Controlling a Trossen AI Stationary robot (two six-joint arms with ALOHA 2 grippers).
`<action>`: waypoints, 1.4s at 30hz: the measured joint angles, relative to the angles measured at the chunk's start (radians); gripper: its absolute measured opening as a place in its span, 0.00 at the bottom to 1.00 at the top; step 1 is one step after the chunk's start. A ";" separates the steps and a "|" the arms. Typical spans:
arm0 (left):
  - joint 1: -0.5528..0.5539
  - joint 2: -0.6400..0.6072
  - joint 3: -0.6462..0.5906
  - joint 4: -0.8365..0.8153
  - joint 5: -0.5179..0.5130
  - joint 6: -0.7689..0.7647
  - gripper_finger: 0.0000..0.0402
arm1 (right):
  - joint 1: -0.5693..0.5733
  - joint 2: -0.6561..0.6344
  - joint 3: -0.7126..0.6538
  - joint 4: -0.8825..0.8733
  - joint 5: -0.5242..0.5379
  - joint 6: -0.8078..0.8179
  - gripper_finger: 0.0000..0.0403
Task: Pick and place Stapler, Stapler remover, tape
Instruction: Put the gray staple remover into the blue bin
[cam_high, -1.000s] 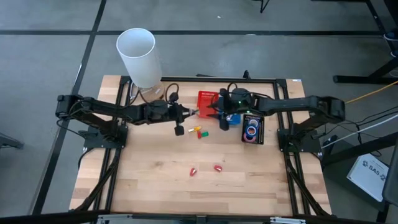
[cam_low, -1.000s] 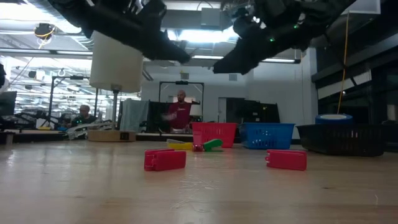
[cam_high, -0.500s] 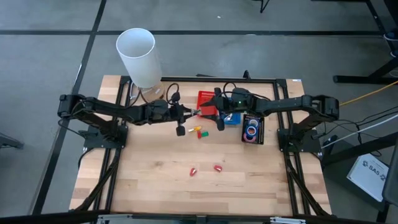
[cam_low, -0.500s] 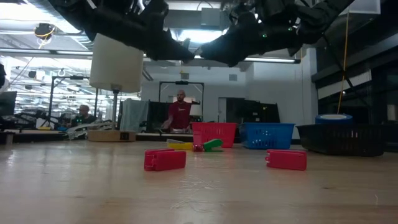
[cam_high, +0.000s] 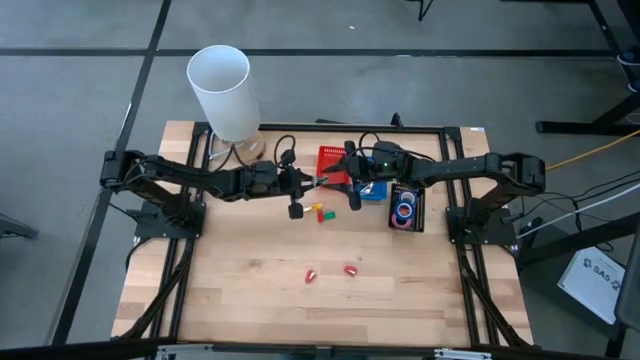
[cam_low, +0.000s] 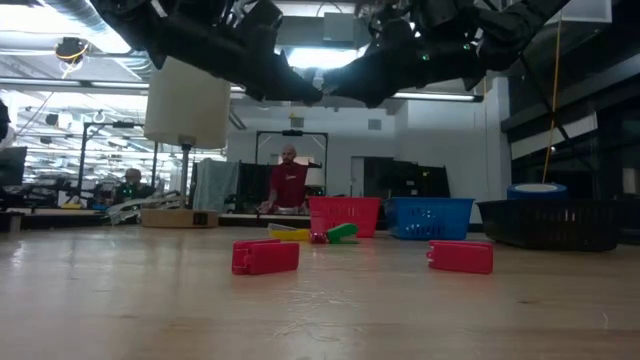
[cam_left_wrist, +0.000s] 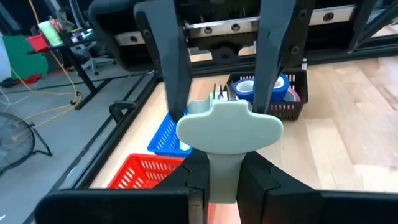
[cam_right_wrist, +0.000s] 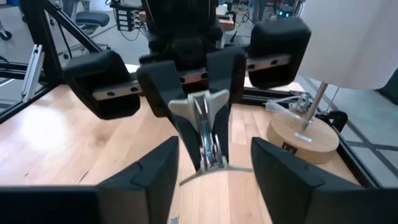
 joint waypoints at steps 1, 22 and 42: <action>0.000 0.000 0.000 0.001 0.001 0.000 0.09 | 0.000 0.000 0.000 -0.005 0.001 0.000 0.46; 0.000 -0.001 -0.001 0.009 -0.013 -0.007 0.18 | 0.000 -0.002 0.000 -0.027 -0.002 -0.003 0.01; 0.000 -0.001 0.000 0.003 -0.039 -0.023 0.22 | -0.001 -0.010 0.000 -0.050 -0.014 0.001 0.00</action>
